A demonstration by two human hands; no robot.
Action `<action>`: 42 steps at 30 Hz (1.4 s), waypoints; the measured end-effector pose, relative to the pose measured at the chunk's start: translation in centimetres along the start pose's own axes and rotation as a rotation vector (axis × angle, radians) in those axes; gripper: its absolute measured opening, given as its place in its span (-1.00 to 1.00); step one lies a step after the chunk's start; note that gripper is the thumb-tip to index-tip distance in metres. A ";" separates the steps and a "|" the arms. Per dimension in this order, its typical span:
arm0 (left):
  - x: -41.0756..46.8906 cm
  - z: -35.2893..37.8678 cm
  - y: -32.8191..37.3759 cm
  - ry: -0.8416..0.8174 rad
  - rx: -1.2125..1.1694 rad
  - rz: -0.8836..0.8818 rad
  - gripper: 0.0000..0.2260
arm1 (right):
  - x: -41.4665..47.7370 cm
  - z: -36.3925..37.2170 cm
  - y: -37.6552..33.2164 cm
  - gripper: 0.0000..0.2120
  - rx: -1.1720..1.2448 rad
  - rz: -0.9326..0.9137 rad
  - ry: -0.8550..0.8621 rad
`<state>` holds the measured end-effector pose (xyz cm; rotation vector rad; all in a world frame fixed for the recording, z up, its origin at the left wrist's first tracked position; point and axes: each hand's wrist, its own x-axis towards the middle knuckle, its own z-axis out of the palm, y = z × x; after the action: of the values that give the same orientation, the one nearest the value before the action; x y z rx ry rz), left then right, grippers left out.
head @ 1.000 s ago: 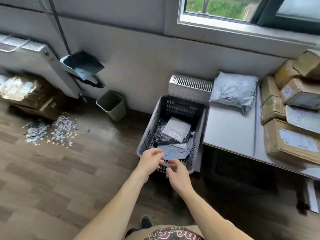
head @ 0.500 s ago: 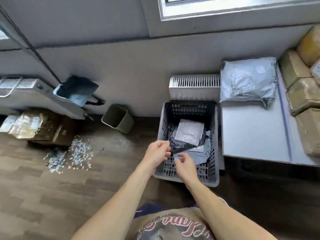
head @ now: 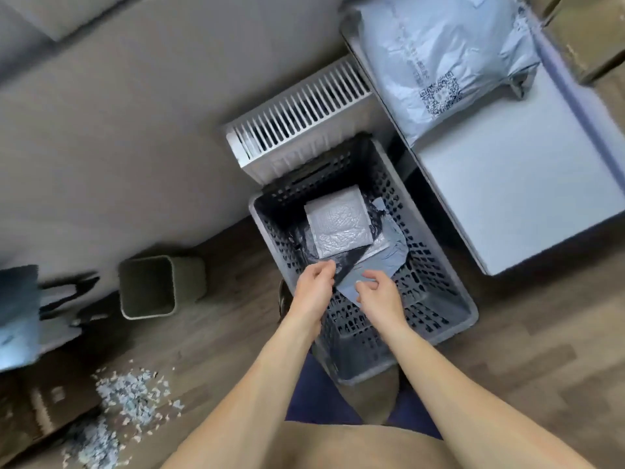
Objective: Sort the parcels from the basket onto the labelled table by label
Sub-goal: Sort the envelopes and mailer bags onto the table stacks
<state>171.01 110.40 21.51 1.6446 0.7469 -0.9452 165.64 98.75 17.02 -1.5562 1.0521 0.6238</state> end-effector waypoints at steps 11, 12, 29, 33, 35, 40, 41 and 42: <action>21.7 -0.4 -1.3 -0.094 0.012 -0.286 -0.91 | 14.9 10.7 2.5 -0.76 0.588 0.265 0.130; 23.5 -0.1 -1.5 -0.076 0.002 -0.291 -0.93 | 16.4 11.4 2.9 -0.75 0.621 0.274 0.119; 33.9 2.1 -2.6 0.178 0.143 -0.283 -0.77 | 19.9 13.3 5.1 -0.75 0.388 0.206 0.113; 32.7 1.7 -2.7 0.176 0.128 -0.208 -0.94 | 18.6 12.2 5.4 -0.69 0.277 0.142 0.200; 30.4 1.1 -2.2 0.136 0.098 -0.140 -0.91 | 16.3 11.1 4.3 -0.68 0.220 0.094 0.203; 21.3 -0.7 -0.2 0.083 0.076 -0.001 -0.96 | 8.3 6.9 0.1 -0.60 -0.092 -0.125 0.187; 19.2 -0.9 0.3 0.085 0.084 0.025 -0.96 | 6.7 5.9 -0.6 -0.57 -0.203 -0.194 0.173; 17.1 -0.9 0.7 0.087 0.097 0.048 -0.95 | 5.2 5.0 -1.5 -0.51 -0.315 -0.256 0.147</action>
<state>180.25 111.34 7.14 1.7900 0.7264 -0.8922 170.05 101.98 12.11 -2.0006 0.8704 0.5205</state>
